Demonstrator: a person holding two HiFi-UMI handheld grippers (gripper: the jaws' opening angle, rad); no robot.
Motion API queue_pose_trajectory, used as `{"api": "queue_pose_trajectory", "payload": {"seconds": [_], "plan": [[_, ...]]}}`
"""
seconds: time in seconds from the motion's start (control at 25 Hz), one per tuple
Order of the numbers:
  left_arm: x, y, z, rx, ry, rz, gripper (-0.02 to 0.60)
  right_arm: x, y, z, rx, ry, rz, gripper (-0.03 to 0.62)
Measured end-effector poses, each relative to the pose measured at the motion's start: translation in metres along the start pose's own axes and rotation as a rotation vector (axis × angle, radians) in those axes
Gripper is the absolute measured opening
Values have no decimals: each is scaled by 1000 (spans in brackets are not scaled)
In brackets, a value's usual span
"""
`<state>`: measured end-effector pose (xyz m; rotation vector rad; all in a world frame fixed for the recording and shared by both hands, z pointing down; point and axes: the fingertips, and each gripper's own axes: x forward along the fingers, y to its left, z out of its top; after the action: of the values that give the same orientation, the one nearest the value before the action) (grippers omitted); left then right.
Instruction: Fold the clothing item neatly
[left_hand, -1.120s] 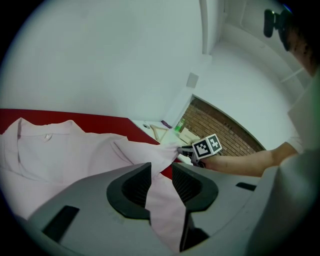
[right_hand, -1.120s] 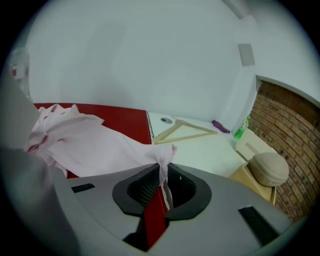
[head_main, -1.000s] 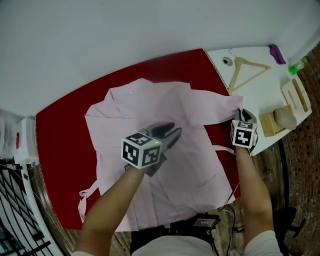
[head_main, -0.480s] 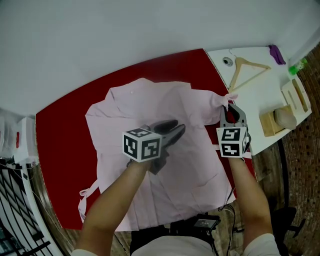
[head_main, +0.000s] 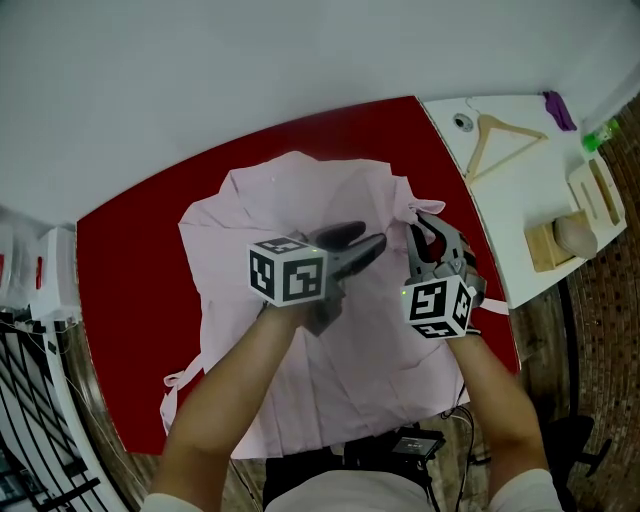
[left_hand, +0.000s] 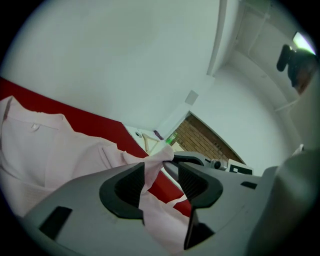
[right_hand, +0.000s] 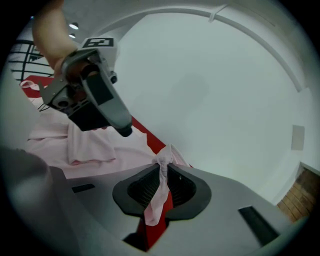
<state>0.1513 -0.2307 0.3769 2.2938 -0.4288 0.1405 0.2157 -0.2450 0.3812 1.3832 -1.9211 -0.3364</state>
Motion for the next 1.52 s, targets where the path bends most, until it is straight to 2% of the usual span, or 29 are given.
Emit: {"api": "queue_pose_trajectory", "payload": {"seconds": [0.12, 0.2, 0.28, 0.48, 0.72, 0.8, 0.96, 1.12, 1.28, 1.32, 1.36, 1.4, 1.52], "plan": [[-3, 2, 8, 105, 31, 35, 193, -2, 20, 12, -83, -29, 32, 52], [-4, 5, 13, 144, 43, 50, 193, -3, 31, 18, -120, -44, 48, 52], [-4, 7, 17, 140, 49, 49, 193, -4, 40, 23, -149, -56, 64, 52], [-5, 7, 22, 59, 51, -10, 193, -8, 63, 37, -252, -99, 91, 52], [-8, 12, 6, 125, 183, -29, 193, -11, 87, 45, -405, -131, 116, 52], [-12, 16, 3, 82, 194, -50, 193, -13, 92, 47, -443, -143, 116, 52], [-24, 21, -5, -54, 200, -132, 193, -16, 105, 53, -512, -170, 133, 52], [-36, 26, -16, -101, 232, -178, 193, -18, 122, 55, -636, -207, 178, 52], [-48, 31, -25, -181, 235, -214, 191, -20, 136, 57, -763, -235, 221, 51], [-51, 34, -26, -196, 229, -211, 170, -20, 138, 60, -770, -239, 224, 51], [-53, 38, -26, -203, 219, -200, 89, -19, 138, 62, -764, -240, 221, 51], [-56, 43, -25, -205, 204, -184, 55, -18, 137, 65, -747, -239, 214, 51], [-65, 55, -17, -192, 157, -135, 31, -15, 131, 72, -658, -220, 187, 51]]}}
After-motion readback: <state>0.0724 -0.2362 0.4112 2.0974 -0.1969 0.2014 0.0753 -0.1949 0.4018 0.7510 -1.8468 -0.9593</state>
